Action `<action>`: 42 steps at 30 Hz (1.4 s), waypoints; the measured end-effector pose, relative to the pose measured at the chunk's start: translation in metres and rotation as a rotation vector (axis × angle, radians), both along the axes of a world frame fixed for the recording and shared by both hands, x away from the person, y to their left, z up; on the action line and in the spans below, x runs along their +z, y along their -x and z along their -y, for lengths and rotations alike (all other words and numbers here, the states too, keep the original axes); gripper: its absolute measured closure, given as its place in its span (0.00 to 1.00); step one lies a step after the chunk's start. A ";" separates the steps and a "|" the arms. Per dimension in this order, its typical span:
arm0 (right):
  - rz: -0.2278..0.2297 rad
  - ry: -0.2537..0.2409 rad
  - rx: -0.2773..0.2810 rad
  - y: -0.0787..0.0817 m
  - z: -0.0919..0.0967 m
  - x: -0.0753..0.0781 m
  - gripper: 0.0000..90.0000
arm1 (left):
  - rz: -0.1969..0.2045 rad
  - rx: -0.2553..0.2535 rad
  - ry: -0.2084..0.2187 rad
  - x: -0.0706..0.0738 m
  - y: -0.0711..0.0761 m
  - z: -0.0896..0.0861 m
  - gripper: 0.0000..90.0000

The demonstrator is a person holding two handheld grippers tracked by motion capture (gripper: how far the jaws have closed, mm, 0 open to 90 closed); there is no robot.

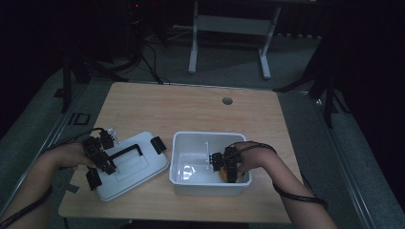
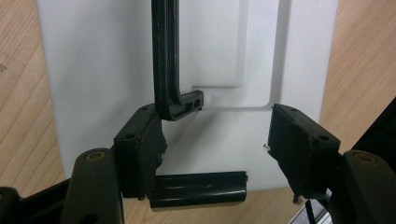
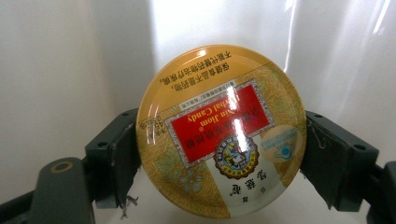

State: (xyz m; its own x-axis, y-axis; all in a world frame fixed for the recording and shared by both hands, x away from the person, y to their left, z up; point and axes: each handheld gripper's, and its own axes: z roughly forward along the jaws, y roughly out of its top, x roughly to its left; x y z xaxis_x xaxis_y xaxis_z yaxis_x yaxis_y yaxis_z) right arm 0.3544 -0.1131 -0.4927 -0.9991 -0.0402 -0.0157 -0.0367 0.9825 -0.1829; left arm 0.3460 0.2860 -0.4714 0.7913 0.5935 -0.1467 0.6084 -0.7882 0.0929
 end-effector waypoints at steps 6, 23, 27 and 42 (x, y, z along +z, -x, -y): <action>-0.012 -0.014 -0.011 -0.001 0.000 0.002 0.20 | -0.001 0.001 0.000 -0.001 0.000 -0.001 0.39; 0.046 -0.135 0.020 0.001 0.014 0.049 0.15 | 0.003 -0.001 -0.004 0.001 0.000 0.000 0.39; 0.053 -0.162 0.020 0.002 0.019 0.061 0.15 | 0.003 -0.001 -0.004 0.002 0.000 0.000 0.39; 0.093 -0.253 -0.049 0.002 0.058 0.109 0.15 | 0.008 -0.006 -0.005 0.004 0.002 -0.001 0.39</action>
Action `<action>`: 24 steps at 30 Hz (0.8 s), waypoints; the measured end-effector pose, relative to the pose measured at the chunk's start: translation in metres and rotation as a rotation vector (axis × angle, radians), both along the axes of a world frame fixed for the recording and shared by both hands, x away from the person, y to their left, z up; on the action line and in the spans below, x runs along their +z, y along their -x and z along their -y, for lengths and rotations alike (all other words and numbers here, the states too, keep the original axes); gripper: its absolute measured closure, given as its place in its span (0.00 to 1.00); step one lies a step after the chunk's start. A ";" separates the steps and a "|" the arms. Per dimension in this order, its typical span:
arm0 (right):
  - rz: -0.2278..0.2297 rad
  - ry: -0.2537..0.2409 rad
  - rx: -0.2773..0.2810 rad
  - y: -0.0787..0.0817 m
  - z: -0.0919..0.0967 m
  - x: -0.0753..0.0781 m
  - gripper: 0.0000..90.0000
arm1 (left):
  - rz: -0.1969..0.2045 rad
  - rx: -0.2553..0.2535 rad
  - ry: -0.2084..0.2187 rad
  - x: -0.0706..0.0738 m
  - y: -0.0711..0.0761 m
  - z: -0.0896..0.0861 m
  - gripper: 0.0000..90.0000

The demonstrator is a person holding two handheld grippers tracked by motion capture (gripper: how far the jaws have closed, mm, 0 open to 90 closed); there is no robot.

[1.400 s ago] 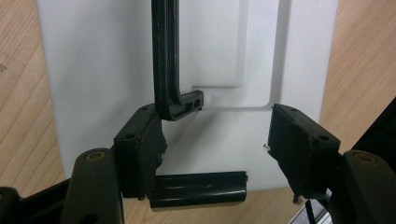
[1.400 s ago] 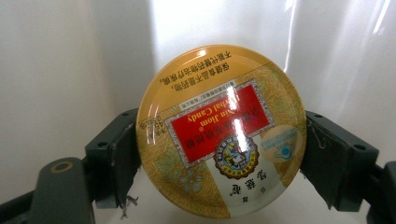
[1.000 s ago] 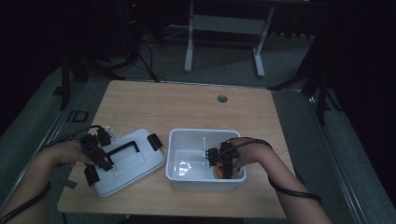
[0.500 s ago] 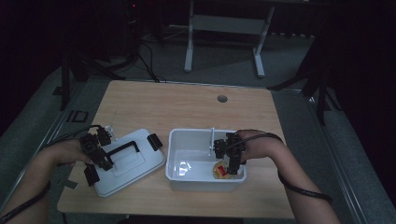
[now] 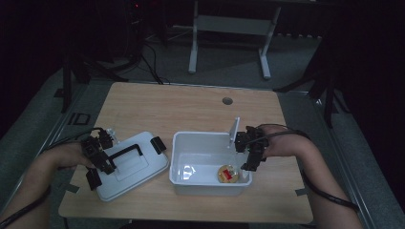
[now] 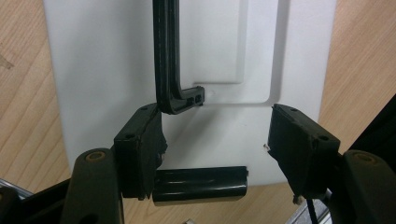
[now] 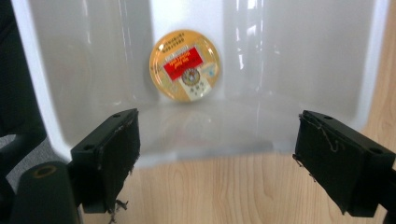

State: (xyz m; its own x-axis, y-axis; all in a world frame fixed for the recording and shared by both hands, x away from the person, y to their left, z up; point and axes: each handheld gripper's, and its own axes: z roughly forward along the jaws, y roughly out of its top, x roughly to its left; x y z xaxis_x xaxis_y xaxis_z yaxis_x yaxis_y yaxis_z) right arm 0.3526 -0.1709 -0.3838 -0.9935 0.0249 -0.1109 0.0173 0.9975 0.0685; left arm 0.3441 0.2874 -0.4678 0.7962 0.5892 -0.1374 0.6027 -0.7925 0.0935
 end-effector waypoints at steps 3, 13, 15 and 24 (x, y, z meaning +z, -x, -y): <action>0.000 -0.005 -0.021 -0.001 0.013 0.001 0.15 | -0.005 -0.004 0.000 0.000 0.000 -0.001 0.39; -0.023 -0.012 -0.098 -0.003 0.055 -0.010 0.15 | -0.003 0.000 0.004 -0.001 0.001 -0.002 0.41; -0.032 -0.020 -0.114 -0.004 0.062 -0.015 0.16 | -0.003 -0.002 0.001 -0.001 0.001 -0.002 0.41; -0.047 -0.028 -0.189 -0.007 0.088 -0.041 0.16 | -0.001 -0.006 0.000 -0.001 0.002 -0.002 0.41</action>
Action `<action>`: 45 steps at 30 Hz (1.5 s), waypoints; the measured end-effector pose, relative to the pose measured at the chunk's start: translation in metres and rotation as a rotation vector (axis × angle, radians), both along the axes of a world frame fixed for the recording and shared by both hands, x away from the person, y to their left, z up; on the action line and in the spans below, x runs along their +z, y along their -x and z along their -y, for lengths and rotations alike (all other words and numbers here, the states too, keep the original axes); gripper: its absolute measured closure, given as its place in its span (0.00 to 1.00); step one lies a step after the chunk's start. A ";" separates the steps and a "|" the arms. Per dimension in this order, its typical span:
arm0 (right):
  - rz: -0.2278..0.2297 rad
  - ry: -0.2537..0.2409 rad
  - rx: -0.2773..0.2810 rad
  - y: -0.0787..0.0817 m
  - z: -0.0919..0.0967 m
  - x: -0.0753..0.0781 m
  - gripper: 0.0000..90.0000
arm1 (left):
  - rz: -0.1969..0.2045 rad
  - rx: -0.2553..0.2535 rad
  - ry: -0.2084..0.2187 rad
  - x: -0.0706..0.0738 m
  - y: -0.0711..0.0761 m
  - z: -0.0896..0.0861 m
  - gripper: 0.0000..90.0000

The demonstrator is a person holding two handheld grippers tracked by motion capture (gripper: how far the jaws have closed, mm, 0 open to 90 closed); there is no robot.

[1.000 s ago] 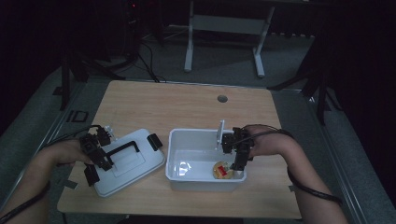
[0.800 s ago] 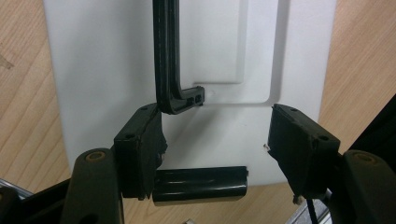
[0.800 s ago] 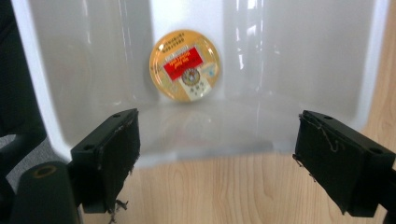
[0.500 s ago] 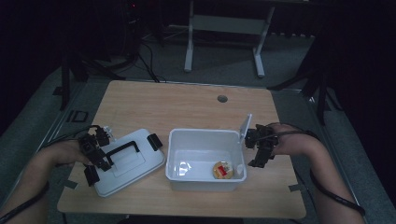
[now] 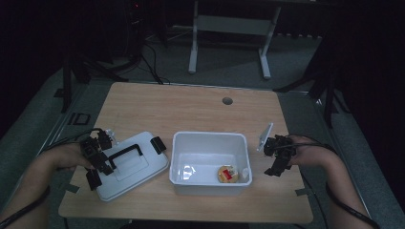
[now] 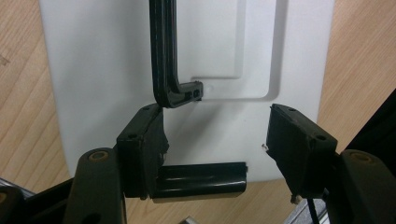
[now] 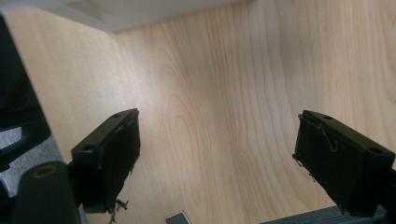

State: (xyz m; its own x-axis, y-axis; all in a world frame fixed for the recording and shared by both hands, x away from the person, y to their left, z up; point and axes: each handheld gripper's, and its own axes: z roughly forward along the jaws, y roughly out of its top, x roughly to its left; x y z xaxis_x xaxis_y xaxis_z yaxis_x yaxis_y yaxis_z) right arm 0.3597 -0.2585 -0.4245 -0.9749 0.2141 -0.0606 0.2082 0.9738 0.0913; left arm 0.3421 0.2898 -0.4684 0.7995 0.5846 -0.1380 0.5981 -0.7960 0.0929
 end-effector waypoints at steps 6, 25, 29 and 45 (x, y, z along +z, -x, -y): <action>-0.002 -0.017 -0.024 -0.002 0.012 -0.022 0.16 | 0.004 -0.001 0.008 -0.001 0.001 -0.003 0.41; -0.064 0.035 -0.091 0.003 0.031 -0.061 0.16 | 0.088 -0.069 0.005 -0.005 0.006 -0.001 0.47; -0.069 0.043 -0.099 0.002 0.032 -0.062 0.16 | 0.108 -0.062 -0.025 -0.007 0.002 0.003 0.50; -0.082 0.050 -0.089 0.003 0.029 -0.067 0.16 | 0.067 -0.047 -0.141 -0.022 -0.012 0.020 0.69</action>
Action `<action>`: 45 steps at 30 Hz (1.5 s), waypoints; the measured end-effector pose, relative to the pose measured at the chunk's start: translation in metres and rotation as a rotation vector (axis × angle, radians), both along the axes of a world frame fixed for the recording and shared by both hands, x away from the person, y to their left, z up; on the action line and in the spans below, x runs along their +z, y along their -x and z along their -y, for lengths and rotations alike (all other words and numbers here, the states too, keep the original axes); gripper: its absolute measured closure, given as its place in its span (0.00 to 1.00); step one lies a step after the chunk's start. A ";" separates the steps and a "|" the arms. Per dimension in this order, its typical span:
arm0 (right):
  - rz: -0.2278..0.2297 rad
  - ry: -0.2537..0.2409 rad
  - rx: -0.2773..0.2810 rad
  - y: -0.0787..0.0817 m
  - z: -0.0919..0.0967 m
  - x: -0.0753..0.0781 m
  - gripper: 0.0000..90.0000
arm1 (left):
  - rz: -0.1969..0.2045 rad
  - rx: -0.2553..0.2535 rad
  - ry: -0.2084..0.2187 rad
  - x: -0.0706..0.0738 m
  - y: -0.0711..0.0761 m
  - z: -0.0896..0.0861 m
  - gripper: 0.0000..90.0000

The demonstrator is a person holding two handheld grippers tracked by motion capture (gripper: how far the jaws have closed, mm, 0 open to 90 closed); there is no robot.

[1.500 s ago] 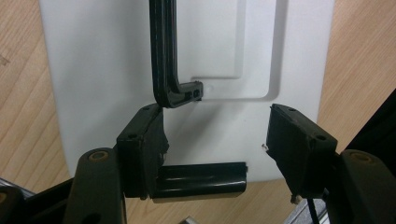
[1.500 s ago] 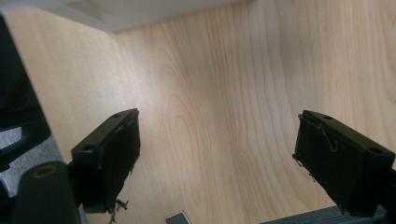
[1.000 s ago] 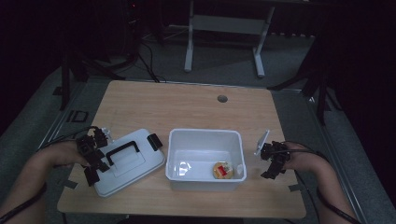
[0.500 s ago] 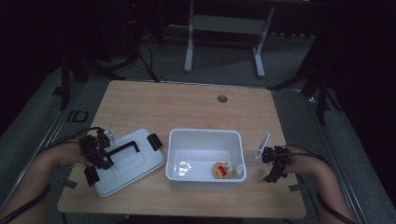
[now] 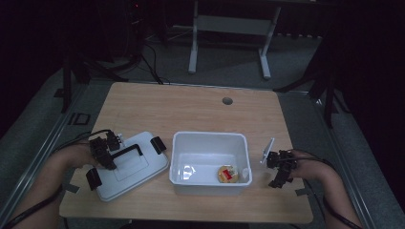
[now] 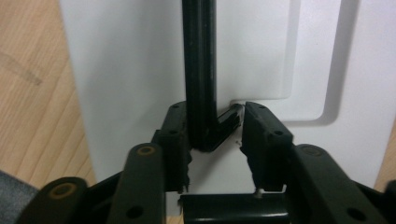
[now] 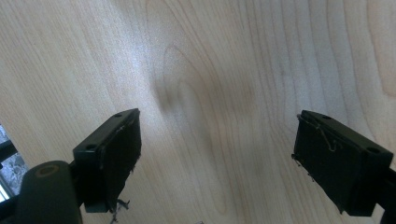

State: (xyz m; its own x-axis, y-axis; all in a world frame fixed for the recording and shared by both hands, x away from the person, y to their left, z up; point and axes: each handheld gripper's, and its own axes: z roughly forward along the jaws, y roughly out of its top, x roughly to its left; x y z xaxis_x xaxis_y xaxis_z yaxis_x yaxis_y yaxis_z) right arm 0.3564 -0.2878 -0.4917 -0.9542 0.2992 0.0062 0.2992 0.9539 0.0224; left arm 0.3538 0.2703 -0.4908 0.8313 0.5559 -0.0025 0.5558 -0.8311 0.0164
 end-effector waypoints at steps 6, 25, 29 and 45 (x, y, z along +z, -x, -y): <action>-0.004 0.009 -0.001 0.000 0.001 0.000 0.16 | -0.030 0.010 0.004 0.000 0.000 0.002 0.80; -0.009 0.004 0.008 0.000 -0.002 -0.003 0.16 | -0.082 0.056 0.021 -0.001 -0.002 0.003 0.93; 0.003 -0.011 0.006 0.001 -0.001 -0.001 0.16 | -0.083 0.056 0.028 0.000 -0.002 0.001 0.93; 0.005 -0.009 0.008 0.001 -0.001 0.001 0.16 | -0.064 0.055 0.045 0.008 0.000 -0.006 0.93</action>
State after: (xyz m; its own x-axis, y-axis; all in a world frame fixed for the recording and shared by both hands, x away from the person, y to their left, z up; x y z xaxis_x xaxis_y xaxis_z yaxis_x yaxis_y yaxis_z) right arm 0.3555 -0.2869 -0.4904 -0.9564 0.2919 0.0039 0.2919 0.9559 0.0327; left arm 0.3533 0.2766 -0.4828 0.7970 0.5985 -0.0809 0.6014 -0.7988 0.0157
